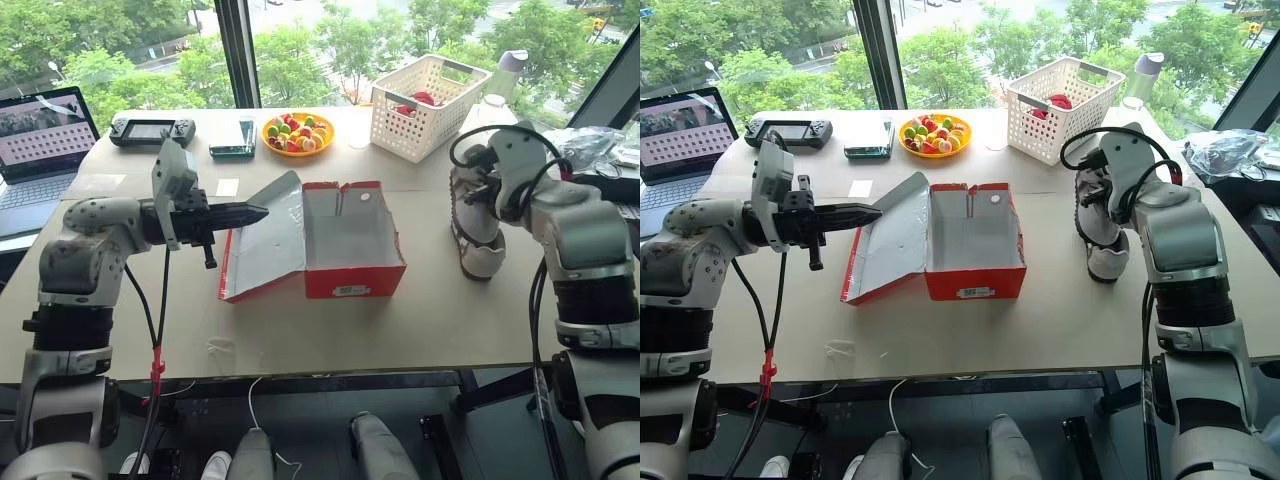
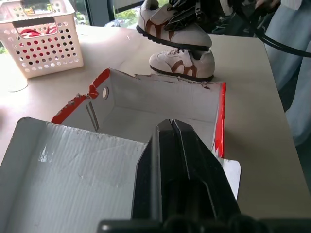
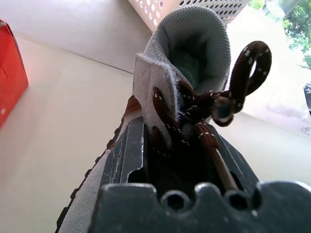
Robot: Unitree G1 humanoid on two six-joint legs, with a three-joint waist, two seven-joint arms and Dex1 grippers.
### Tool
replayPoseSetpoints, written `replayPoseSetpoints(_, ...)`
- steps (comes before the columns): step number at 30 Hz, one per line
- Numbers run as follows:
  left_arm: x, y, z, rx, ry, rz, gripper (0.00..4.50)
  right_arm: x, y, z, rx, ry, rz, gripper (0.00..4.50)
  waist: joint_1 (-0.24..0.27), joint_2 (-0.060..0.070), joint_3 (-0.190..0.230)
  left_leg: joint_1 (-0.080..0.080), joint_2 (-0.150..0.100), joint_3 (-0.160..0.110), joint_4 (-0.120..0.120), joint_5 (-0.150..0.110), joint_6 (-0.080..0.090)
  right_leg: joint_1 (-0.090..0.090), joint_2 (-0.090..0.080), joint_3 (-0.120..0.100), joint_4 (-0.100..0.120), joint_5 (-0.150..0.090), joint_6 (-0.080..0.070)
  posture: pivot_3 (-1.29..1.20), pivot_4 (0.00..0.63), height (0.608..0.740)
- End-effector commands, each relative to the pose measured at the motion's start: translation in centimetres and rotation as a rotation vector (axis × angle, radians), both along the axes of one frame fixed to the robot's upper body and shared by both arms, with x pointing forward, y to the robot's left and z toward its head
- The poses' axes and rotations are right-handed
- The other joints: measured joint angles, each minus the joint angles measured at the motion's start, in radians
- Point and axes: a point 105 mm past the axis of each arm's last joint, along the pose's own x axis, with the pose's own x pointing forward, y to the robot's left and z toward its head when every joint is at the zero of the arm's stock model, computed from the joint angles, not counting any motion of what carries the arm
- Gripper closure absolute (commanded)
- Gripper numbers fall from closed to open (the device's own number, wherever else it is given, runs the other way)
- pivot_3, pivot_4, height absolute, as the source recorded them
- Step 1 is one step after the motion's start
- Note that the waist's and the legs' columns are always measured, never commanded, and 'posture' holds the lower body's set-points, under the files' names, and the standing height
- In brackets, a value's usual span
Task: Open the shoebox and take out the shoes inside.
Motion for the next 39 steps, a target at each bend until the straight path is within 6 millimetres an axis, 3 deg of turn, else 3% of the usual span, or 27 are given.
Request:
replayPoseSetpoints(1,-0.9,-0.2,-1.0,-0.001,-0.005,-0.013,4.5,-0.5,2.3,2.9,-0.006,-0.079,0.059,3.21,0.001,0.0,0.0,0.0,0.0,0.0,0.0,0.0,0.0,0.0,0.0,0.0,0.0,0.0,0.0,0.0,0.15,0.693)
replayPoseSetpoints(6,-1.1,-0.1,-1.6,0.002,0.008,-0.008,4.5,-0.5,2.7,2.9,-0.013,-0.071,0.076,3.21,0.012,0.0,0.0,-0.002,0.0,-0.001,0.0,0.0,0.0,0.0,0.0,-0.001,0.0,0.0,0.0,0.0,0.15,0.693)
replayPoseSetpoints(8,-1.0,-0.2,-1.6,0.003,0.007,-0.008,4.5,0.0,2.2,1.0,-0.042,-0.03,0.06,3.21,0.015,0.0,0.0,-0.002,0.0,-0.001,0.001,0.0,0.0,0.0,-0.001,-0.001,-0.001,0.0,0.0,0.0,0.15,0.693)
replayPoseSetpoints(11,-0.9,-0.2,-1.5,0.007,0.002,-0.005,4.5,0.6,1.1,-3.7,-0.091,0.068,0.026,3.21,0.016,-0.001,-0.001,-0.002,0.0,-0.001,0.001,0.0,0.0,0.0,0.0,-0.002,-0.002,0.0,0.0,0.0,0.15,0.693)
replayPoseSetpoints(15,-0.7,-0.2,-1.5,0.017,-0.001,-0.001,4.5,1.2,0.4,-6.3,-0.088,0.114,0.0,3.21,0.015,-0.001,-0.001,-0.003,0.0,0.0,0.001,0.0,0.0,0.0,-0.001,-0.001,-0.002,0.0,0.0,0.0,0.15,0.693)
replayPoseSetpoints(20,-0.7,-0.3,-1.5,0.022,-0.005,-0.001,4.5,1.5,-2.0,-9.1,-0.15,0.158,-0.083,3.21,0.008,-0.001,-0.001,-0.001,0.0,-0.001,0.001,0.0,0.0,0.002,-0.001,-0.002,-0.001,0.001,0.0,0.0,0.15,0.693)
replayPoseSetpoints(24,-0.7,-0.3,-1.4,0.025,-0.007,-0.002,4.5,1.4,-2.1,-8.8,-0.17,0.138,-0.08,3.21,0.014,-0.001,-0.001,0.0,-0.001,-0.001,0.003,0.0,0.0,0.004,-0.001,-0.002,-0.001,0.001,0.001,0.0,0.15,0.693)
replayPoseSetpoints(27,-0.7,-0.3,-1.5,0.031,-0.005,-0.002,4.5,1.2,-1.6,-8.1,-0.106,0.121,-0.065,2.52,0.015,-0.001,-0.001,0.0,-0.001,-0.001,0.003,0.0,0.0,0.004,-0.001,-0.002,-0.002,0.001,0.001,0.0,0.15,0.693)
replayPoseSetpoints(33,-0.6,-0.3,-1.6,0.035,-0.002,-0.001,4.5,0.0,0.0,-5.7,-0.037,0.087,0.019,0.52,0.012,-0.001,-0.001,0.0,-0.001,-0.001,0.003,0.0,0.0,0.004,-0.001,-0.002,-0.002,0.001,0.001,0.0,0.15,0.693)
replayPoseSetpoints(39,-0.5,0.0,-1.9,0.038,0.008,0.014,4.5,-3.3,0.2,-0.4,0.067,0.031,0.127,0.52,0.009,-0.001,-0.001,0.0,-0.001,-0.001,0.003,0.0,0.0,0.003,-0.001,-0.002,-0.001,0.001,0.001,0.0,0.15,0.693)
